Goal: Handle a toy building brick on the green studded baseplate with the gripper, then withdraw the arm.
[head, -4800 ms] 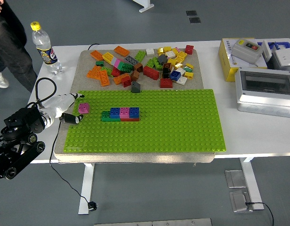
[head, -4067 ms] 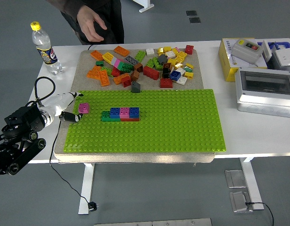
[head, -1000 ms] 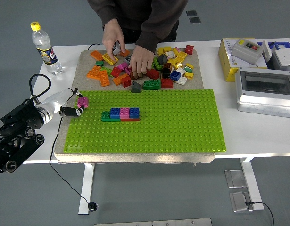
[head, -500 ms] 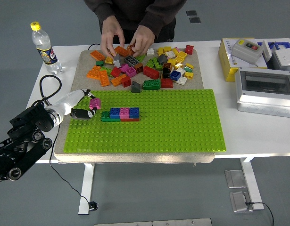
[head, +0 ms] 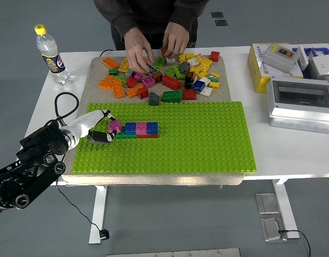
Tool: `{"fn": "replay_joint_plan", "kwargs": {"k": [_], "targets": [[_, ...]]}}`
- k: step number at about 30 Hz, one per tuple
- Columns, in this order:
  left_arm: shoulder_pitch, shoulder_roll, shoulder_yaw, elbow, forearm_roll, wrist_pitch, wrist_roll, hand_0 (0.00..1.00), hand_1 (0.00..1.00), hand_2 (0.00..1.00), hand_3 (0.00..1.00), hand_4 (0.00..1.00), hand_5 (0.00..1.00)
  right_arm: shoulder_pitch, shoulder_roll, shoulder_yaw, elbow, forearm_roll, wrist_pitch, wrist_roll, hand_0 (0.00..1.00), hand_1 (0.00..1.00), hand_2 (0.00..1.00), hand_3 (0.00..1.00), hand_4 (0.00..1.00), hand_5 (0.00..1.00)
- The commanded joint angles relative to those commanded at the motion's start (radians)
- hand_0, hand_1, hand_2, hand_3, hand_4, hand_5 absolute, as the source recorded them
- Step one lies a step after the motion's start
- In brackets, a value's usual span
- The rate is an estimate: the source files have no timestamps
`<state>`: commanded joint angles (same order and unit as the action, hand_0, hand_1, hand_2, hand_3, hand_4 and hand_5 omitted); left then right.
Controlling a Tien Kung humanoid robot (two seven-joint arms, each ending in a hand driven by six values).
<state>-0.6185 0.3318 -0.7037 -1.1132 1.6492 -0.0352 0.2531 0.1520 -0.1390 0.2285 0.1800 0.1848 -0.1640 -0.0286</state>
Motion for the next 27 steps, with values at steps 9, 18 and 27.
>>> {"fn": "replay_joint_plan", "kwargs": {"k": [9, 18, 27], "targets": [[-0.001, -0.015, 0.009, 0.018, -0.010, -0.002, -0.002, 0.998, 0.983, 0.992, 0.497, 0.419, 0.212, -0.001, 0.002, -0.012, 0.000, 0.008, 0.001, 0.002, 0.704, 0.695, 0.760, 0.721, 0.440, 0.843], [-0.003, -0.032, 0.005, 0.042, -0.010, 0.003, -0.010, 0.998, 0.983, 0.993, 0.496, 0.419, 0.211, -0.002, 0.004, -0.008, 0.000, 0.003, 0.001, 0.000, 0.704, 0.696, 0.760, 0.721, 0.439, 0.843], [-0.005, -0.036, 0.013, 0.051, -0.011, 0.008, -0.019, 0.998, 0.982, 0.993, 0.495, 0.419, 0.210, -0.003, 0.006, 0.002, 0.000, -0.008, 0.001, -0.001, 0.704, 0.696, 0.759, 0.721, 0.439, 0.844]]}}
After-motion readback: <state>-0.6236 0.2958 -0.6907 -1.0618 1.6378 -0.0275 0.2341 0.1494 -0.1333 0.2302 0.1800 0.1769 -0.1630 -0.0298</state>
